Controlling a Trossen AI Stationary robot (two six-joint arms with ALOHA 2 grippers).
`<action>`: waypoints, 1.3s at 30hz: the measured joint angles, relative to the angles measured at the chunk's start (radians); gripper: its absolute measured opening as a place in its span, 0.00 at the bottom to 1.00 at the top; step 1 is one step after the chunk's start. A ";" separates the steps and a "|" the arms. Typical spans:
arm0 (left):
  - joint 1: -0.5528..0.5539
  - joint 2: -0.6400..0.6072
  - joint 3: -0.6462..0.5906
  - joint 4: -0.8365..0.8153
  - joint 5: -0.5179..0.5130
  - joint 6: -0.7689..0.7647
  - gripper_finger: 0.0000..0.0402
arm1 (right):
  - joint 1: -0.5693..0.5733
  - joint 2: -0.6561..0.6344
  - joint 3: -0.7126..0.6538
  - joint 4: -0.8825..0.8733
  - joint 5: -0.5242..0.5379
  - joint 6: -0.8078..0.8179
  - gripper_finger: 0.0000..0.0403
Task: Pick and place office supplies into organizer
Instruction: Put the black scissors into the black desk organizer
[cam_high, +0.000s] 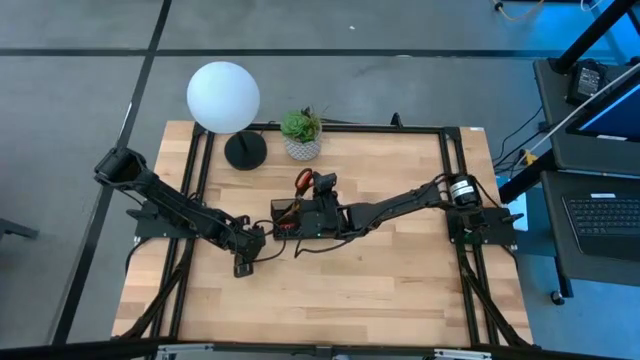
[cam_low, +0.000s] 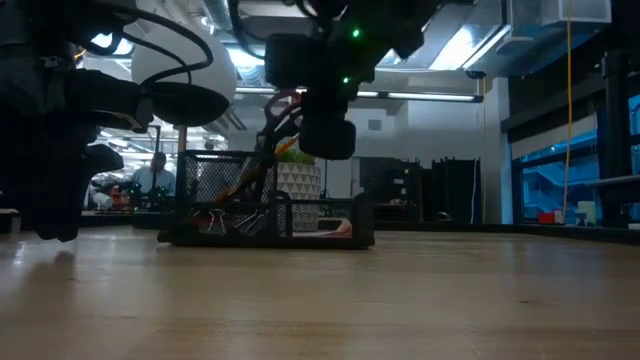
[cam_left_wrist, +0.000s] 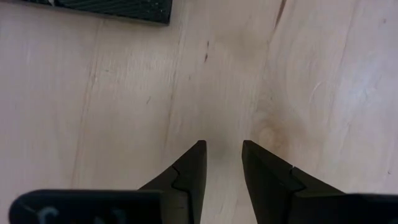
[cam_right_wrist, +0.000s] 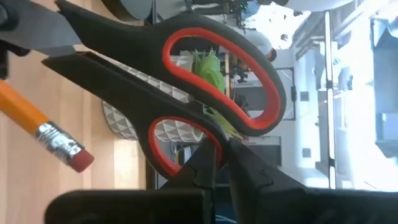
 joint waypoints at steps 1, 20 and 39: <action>0.000 0.000 0.000 0.000 0.000 0.000 0.24 | -0.001 0.008 0.000 0.009 0.009 0.000 0.06; 0.000 0.000 0.000 -0.021 -0.018 0.073 0.24 | 0.017 0.024 -0.002 0.041 0.069 -0.065 0.06; 0.068 -0.386 0.032 -0.005 -0.519 0.171 0.25 | 0.047 0.026 -0.003 0.073 0.061 -0.090 0.06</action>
